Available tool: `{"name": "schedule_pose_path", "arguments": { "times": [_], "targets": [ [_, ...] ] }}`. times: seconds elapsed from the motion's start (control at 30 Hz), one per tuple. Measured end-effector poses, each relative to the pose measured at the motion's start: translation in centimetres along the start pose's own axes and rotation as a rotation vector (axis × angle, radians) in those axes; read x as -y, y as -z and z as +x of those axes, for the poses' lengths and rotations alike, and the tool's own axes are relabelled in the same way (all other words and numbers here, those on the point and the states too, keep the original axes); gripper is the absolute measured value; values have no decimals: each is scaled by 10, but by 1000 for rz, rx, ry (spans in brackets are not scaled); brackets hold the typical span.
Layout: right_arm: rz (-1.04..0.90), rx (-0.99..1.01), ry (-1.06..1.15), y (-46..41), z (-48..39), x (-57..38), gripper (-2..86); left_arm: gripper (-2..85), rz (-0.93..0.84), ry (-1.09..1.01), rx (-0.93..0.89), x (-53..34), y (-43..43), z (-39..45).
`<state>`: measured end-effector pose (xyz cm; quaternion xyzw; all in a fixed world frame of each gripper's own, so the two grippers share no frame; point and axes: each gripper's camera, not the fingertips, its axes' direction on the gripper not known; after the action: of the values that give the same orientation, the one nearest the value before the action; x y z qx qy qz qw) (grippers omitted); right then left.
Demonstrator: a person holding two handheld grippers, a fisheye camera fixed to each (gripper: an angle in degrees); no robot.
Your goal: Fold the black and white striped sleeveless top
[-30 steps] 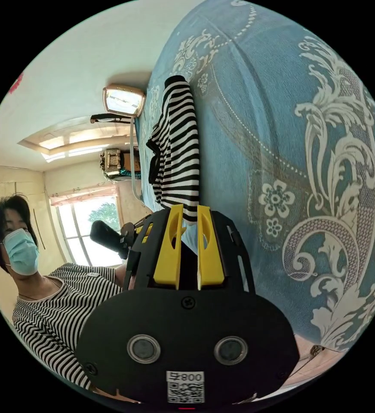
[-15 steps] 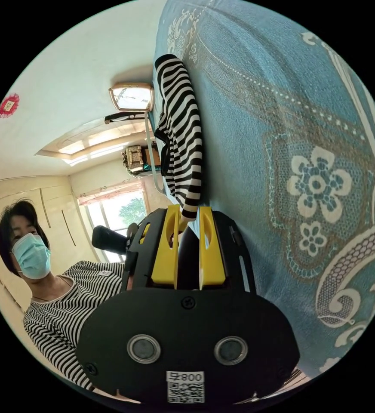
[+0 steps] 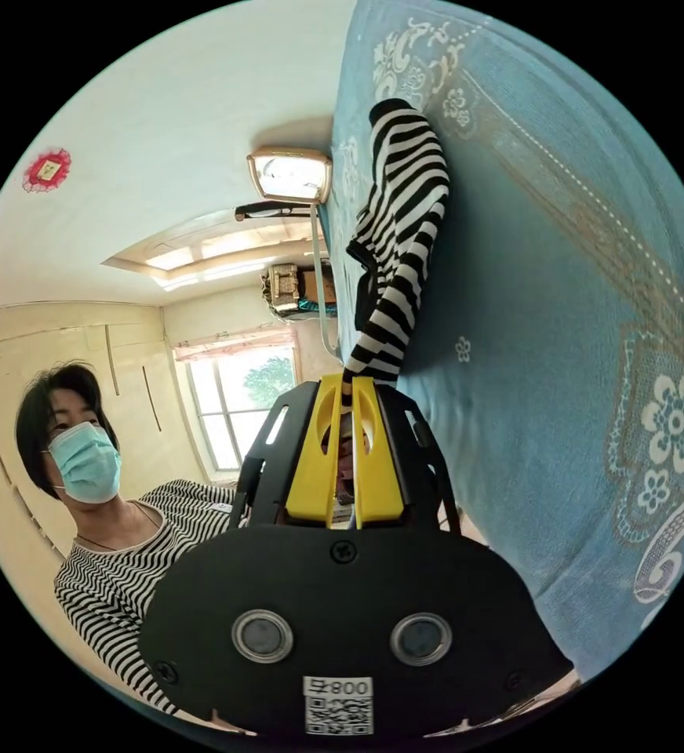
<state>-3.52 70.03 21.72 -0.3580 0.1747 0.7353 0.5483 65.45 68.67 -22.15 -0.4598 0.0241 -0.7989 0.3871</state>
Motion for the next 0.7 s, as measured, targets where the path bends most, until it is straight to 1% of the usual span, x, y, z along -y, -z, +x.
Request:
{"name": "schedule_pose_path", "arguments": {
  "times": [0.03, 0.07, 0.23, 0.5, 0.63, 0.7],
  "targets": [
    [2, 1, 15, 4, -6, -3, 18, 82, 38, 50, -99, -3, 8, -13],
    [0, -1, 32, 8, -12, -6, 18, 95, 88, 84, -155, -6, 15, -22],
    [6, -2, 56, 27, -24, -20, 17, 115, 247, 163, -234, -20, 38, -39],
    [32, -4, 70, 65, -30, -56, 18, 72, 352, 216, -230, -29, 62, -37],
    [46, -22, 73, 87, -33, -82, 18, 46, 380, 192, -220, -44, 73, -12],
    [59, -11, 73, 98, -33, -96, 19, 42, 373, 161, -185, -50, 78, 7]
  ]
}}
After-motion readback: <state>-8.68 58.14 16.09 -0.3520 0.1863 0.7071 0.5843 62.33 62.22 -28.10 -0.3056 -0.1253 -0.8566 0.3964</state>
